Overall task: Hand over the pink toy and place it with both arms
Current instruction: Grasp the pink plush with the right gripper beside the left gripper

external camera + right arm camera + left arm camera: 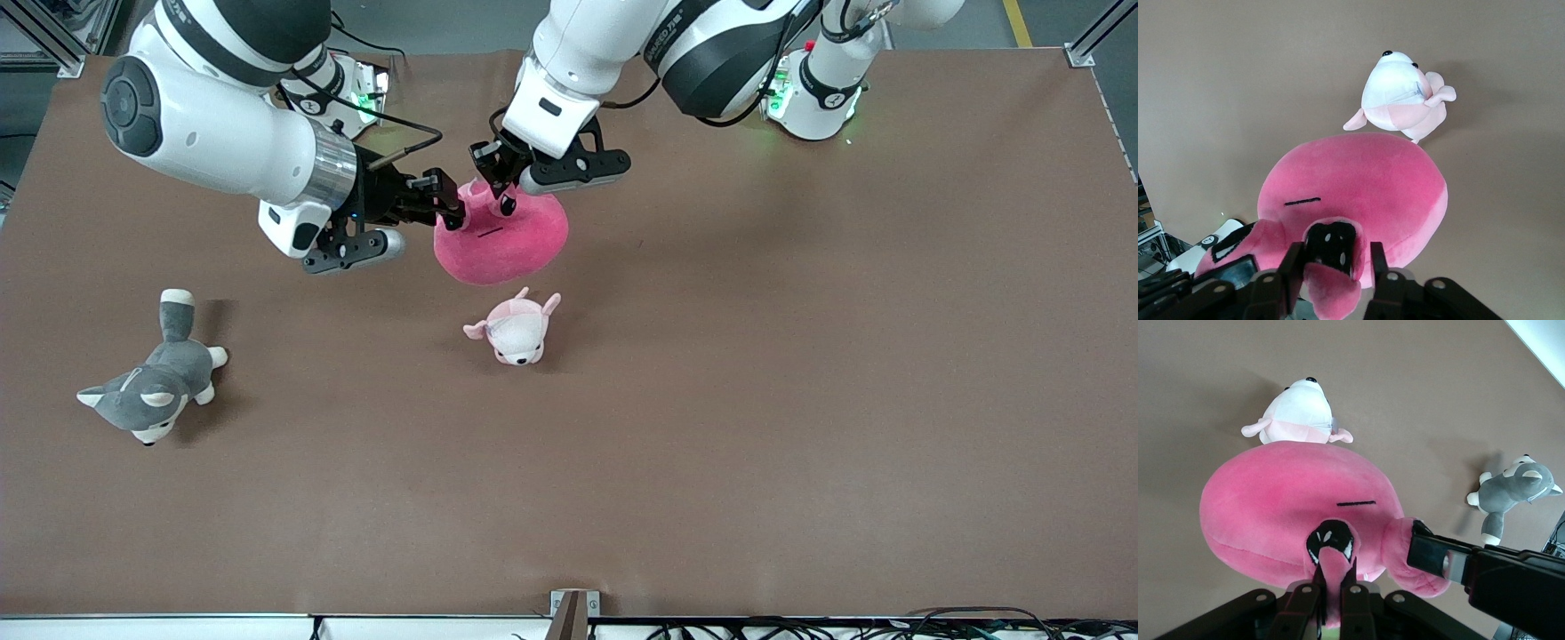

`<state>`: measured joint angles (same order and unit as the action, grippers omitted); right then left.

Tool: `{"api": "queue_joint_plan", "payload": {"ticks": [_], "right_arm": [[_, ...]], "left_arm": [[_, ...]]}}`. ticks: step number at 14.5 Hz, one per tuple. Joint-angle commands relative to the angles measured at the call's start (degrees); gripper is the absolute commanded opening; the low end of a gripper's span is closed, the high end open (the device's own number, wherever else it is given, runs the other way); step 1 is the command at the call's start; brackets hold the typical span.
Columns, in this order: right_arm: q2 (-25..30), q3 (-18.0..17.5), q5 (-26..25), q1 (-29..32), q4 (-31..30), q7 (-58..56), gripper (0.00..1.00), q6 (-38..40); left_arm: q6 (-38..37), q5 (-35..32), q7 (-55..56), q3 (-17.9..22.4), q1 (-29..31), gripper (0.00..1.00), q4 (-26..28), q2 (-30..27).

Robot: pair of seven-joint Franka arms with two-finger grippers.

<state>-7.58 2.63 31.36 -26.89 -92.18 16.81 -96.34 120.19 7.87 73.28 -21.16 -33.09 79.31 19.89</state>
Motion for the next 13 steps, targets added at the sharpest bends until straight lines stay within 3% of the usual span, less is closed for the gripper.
{"api": "queue_joint_plan", "payload": {"ticks": [1,2,7,8,10,11,12,13], "right_arm": [[-0.2,0.2,-0.4,-1.0,0.2,0.0,0.17,0.3],[-0.2,0.2,-0.3,-1.1,0.3,0.0,0.0,0.3],[-0.2,0.3,-0.2,-0.7,0.5,-2.5,0.0,0.5],[-0.2,0.4,-0.2,-0.5,0.5,-2.6,0.0,1.0],[-0.1,0.4,-0.2,-0.4,0.5,-2.7,0.0,2.1],[0.0,0.5,-0.3,-0.3,0.6,-2.7,0.0,3.7],[0.1,0.7,-0.3,-0.2,0.8,-2.6,0.0,5.9],[0.2,0.8,-0.6,0.3,1.0,-2.7,0.0,7.0]], "left_arm": [[0.0,0.0,1.1,0.2,-0.2,0.01,-0.9,0.0],[-0.1,0.0,1.1,0.2,-0.1,0.01,-0.9,0.0],[-0.1,0.0,1.1,0.2,0.0,0.03,-0.8,0.0],[-0.1,0.0,0.7,0.2,0.0,0.15,-0.8,0.0],[-0.1,-0.1,0.5,0.3,0.2,0.68,-0.9,-0.1],[-0.2,-1.0,0.5,0.5,0.1,0.87,-0.9,-0.4],[-0.6,-3.5,0.5,0.5,0.1,1.0,-0.8,-0.9],[-1.1,-4.8,0.5,0.4,0.1,1.0,-0.8,-1.5]]}}
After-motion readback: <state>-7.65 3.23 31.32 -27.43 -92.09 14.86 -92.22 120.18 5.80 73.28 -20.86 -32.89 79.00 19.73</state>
